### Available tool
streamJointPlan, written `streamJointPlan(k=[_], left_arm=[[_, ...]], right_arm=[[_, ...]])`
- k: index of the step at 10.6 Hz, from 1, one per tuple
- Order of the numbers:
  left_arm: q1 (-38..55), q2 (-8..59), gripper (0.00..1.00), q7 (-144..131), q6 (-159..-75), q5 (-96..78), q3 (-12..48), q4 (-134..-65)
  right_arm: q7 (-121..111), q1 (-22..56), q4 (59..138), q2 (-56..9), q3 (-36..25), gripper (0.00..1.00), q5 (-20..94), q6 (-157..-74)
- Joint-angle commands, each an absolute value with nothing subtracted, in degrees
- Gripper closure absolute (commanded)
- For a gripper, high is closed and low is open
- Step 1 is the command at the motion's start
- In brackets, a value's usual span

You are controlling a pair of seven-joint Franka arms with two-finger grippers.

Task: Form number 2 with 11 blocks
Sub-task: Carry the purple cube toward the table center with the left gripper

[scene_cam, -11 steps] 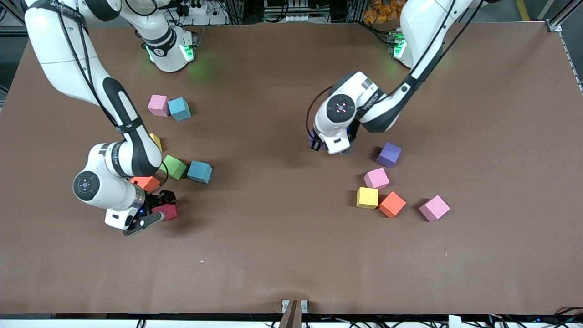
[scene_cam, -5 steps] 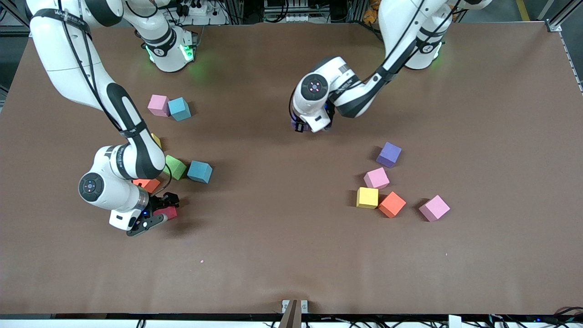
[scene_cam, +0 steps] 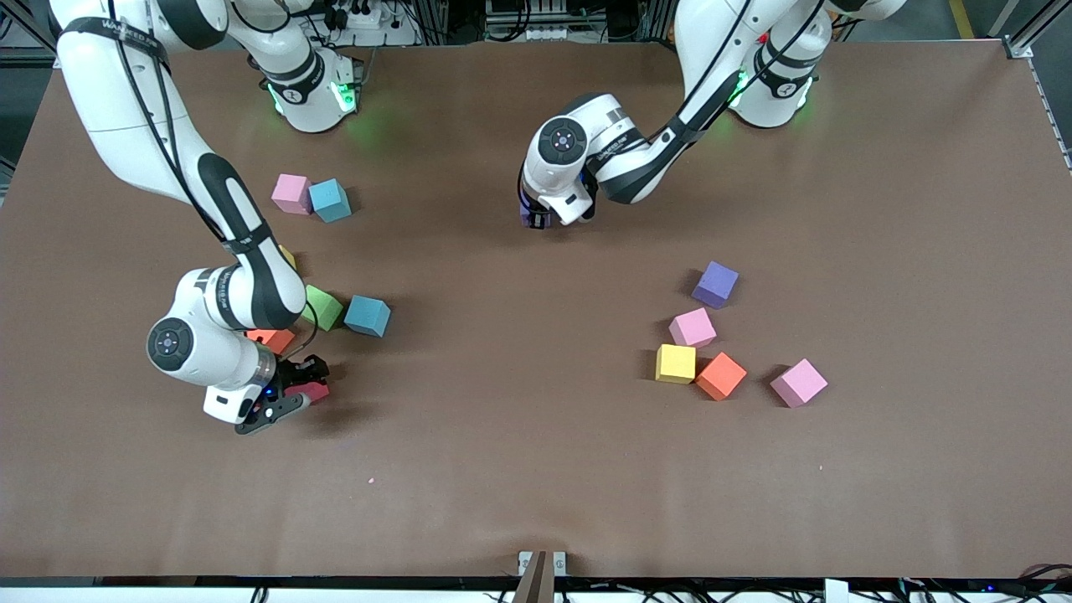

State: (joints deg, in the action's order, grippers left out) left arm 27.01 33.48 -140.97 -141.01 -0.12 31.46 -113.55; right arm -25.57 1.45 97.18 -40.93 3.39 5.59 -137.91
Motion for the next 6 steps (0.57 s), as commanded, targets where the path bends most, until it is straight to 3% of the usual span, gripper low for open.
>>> streamJointPlan(k=[1, 4, 6], left_arm=[[28.29, 33.22, 0.93, -142.29, -142.21, -1.23, 31.38, -115.31], [29.35, 34.10, 0.92, -142.38, -143.52, -1.23, 31.29, -115.22], [30.58, 34.28, 0.91, -142.38, -143.87, -1.23, 31.29, -115.31]], right_arm=[[-26.63, 1.49, 95.28, -40.17, 3.69, 0.53, 6.50, -137.03], [-26.89, 3.42, 97.02, -33.51, 3.78, 0.53, 6.50, -130.79], [-29.16, 4.21, 102.88, -26.93, 3.78, 0.53, 6.42, -130.43]])
